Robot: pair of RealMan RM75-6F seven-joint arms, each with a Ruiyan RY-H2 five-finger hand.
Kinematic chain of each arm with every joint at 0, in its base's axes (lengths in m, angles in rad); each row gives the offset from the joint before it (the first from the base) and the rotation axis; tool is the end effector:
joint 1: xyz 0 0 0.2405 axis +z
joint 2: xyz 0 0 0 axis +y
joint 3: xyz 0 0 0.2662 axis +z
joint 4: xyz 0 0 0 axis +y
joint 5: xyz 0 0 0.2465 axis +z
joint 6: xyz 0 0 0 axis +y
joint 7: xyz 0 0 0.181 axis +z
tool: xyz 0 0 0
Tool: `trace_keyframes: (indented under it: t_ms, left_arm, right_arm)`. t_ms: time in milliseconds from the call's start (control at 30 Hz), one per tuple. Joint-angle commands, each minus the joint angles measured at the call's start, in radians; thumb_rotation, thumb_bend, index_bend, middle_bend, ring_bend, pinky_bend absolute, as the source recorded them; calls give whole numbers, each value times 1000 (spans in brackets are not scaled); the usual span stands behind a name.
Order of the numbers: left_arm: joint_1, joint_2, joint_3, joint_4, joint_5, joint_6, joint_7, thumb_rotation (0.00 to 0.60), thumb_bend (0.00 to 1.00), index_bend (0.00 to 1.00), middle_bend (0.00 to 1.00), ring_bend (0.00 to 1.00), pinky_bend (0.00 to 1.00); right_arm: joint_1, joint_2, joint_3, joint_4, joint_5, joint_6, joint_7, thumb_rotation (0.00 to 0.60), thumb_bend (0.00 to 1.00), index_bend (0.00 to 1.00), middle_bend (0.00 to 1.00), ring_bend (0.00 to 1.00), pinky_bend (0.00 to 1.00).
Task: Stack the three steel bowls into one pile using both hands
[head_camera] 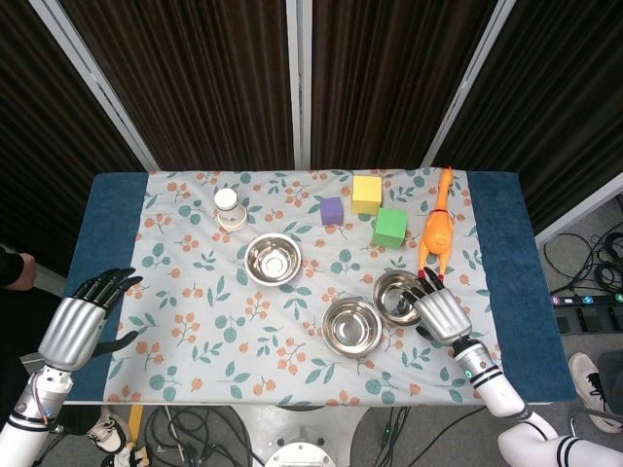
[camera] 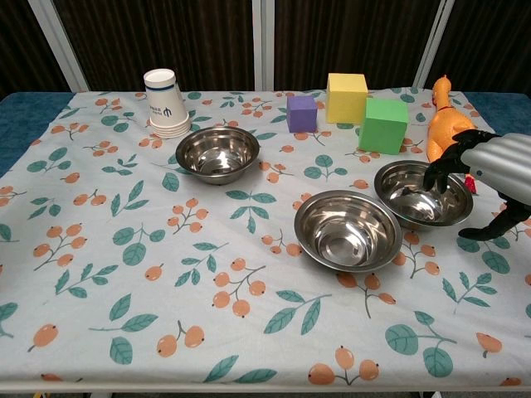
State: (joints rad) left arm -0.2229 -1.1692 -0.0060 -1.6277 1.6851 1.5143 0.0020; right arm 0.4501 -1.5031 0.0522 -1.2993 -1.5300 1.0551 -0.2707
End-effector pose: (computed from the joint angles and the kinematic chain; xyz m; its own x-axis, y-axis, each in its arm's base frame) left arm -0.2642 0.2455 0.0970 0.3479 -0.0277 0.9371 0.8857 -0.3181 -0.3382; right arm -0.2690 -0.3231 -0.0474 0.6572 -0.1782 0.7323 -0.7229 -0.4238 0.5457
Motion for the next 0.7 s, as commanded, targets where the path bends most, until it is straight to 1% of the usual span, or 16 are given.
trace_keyframes:
  t_ms: [33, 133, 300, 400, 700]
  left_arm:
    - [-2, -1, -1, 2, 1, -3, 2, 600, 146, 235, 263, 187, 304]
    - [-4, 0, -1, 2, 5, -7, 5, 600, 146, 235, 263, 186, 304]
    - [-4, -4, -1, 15, 6, -7, 1, 600, 147, 235, 263, 187, 304]
    - [-4, -8, 1, 29, 5, -10, -6, 600, 147, 235, 263, 187, 304]
    - [-1, -12, -2, 40, -2, -8, -26, 600, 147, 235, 263, 186, 305]
  right_arm:
    - [7, -22, -6, 28, 8, -10, 1, 600, 111, 353, 380, 168, 20]
    - [19, -44, -3, 53, 17, -20, 9, 600, 122, 376, 395, 168, 19]
    - [40, -80, 4, 83, 34, -42, 5, 600, 238, 434, 430, 169, 17]
    - [50, -97, 6, 95, 43, -52, -6, 600, 284, 467, 451, 169, 16]
    - [55, -115, 8, 98, 67, -46, -26, 600, 371, 636, 560, 222, 13]
